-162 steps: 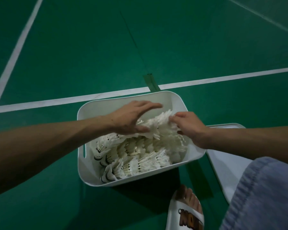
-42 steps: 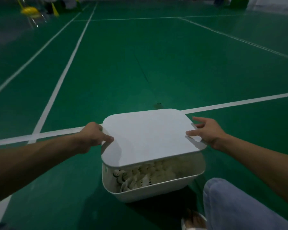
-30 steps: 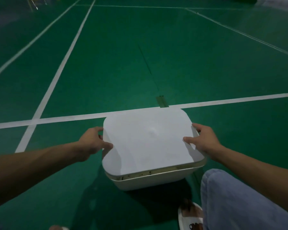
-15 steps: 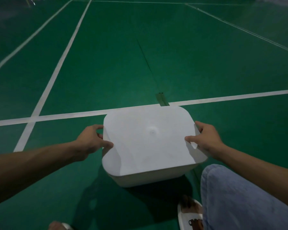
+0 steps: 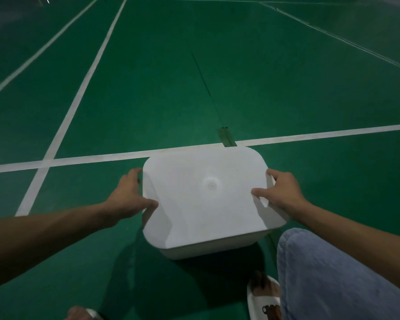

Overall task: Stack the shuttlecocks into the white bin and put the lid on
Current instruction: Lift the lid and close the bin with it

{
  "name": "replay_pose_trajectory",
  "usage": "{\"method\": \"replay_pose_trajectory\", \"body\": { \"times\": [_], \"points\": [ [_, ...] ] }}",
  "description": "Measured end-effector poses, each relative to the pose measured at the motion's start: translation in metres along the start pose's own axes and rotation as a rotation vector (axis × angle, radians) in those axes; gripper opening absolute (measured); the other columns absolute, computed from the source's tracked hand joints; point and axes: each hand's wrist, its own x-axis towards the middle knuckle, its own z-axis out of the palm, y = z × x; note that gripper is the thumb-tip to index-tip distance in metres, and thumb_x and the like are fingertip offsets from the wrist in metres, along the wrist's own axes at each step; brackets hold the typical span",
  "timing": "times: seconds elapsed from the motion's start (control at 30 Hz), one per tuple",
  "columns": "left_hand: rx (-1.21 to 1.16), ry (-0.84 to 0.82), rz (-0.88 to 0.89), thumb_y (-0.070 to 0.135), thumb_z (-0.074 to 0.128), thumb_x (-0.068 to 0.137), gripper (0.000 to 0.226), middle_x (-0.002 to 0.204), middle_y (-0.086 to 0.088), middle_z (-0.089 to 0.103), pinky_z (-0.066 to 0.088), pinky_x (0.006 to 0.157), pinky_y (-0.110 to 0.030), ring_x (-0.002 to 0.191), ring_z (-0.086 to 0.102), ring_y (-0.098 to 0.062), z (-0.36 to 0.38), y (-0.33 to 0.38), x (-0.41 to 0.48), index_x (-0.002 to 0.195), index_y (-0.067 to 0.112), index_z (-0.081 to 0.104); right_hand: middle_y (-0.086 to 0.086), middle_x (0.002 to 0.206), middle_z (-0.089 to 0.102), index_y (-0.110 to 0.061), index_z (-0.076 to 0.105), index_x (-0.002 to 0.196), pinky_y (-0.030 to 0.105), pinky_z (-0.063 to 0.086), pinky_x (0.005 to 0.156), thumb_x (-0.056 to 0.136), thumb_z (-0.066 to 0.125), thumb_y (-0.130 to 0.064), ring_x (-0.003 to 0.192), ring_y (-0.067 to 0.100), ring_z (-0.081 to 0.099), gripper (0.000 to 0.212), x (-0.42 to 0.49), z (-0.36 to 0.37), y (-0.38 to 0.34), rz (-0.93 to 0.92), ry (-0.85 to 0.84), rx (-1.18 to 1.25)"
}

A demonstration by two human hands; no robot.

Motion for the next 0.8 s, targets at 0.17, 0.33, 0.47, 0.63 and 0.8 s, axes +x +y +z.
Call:
{"method": "replay_pose_trajectory", "body": {
  "times": [0.17, 0.33, 0.47, 0.63, 0.8],
  "points": [
    [0.577, 0.047, 0.379, 0.081, 0.037, 0.061, 0.117, 0.159, -0.002, -0.01, 0.004, 0.115, -0.041, 0.146, -0.002, -0.025, 0.003, 0.004, 0.014, 0.153, 0.02, 0.0, 0.001, 0.159, 0.004, -0.022, 0.018, 0.152, 0.047, 0.017, 0.118, 0.074, 0.071, -0.058, 0.146, 0.026, 0.009, 0.102, -0.004, 0.01, -0.019, -0.21, -0.031, -0.255],
    [0.81, 0.058, 0.418, 0.09, -0.002, 0.061, 0.117, 0.156, -0.008, -0.026, -0.01, 0.115, -0.039, 0.144, -0.022, -0.022, 0.025, 0.009, 0.033, 0.151, 0.015, -0.013, -0.003, 0.158, -0.025, -0.035, -0.007, 0.152, 0.055, -0.005, 0.117, 0.068, 0.035, -0.09, 0.145, 0.023, -0.022, 0.108, 0.004, 0.033, -0.018, -0.378, -0.119, -0.541],
    [0.746, 0.043, 0.342, 0.089, -0.004, 0.061, 0.117, 0.156, -0.007, -0.026, -0.008, 0.117, -0.038, 0.144, -0.024, -0.02, 0.036, 0.002, 0.038, 0.151, 0.015, -0.014, 0.004, 0.159, -0.021, -0.036, -0.011, 0.151, 0.057, -0.009, 0.116, 0.065, 0.012, -0.093, 0.146, 0.027, -0.021, 0.105, 0.005, 0.043, -0.013, -0.376, -0.114, -0.66],
    [0.685, 0.057, 0.342, 0.085, 0.004, 0.067, 0.111, 0.157, -0.005, -0.024, -0.007, 0.118, -0.037, 0.144, -0.024, -0.018, 0.041, -0.001, 0.037, 0.152, 0.015, -0.011, 0.006, 0.159, -0.02, -0.035, -0.014, 0.151, 0.057, -0.009, 0.116, 0.066, 0.007, -0.091, 0.146, 0.029, -0.02, 0.103, 0.005, 0.046, -0.012, -0.388, -0.087, -0.721],
    [0.702, 0.055, 0.334, 0.082, 0.012, 0.074, 0.104, 0.157, -0.005, -0.023, -0.008, 0.118, -0.037, 0.144, -0.025, -0.019, 0.042, -0.002, 0.039, 0.152, 0.016, -0.012, 0.006, 0.159, -0.02, -0.035, -0.015, 0.15, 0.058, -0.009, 0.115, 0.069, 0.009, -0.091, 0.145, 0.03, -0.021, 0.102, 0.007, 0.048, -0.011, -0.389, -0.083, -0.742]
  ]
}}
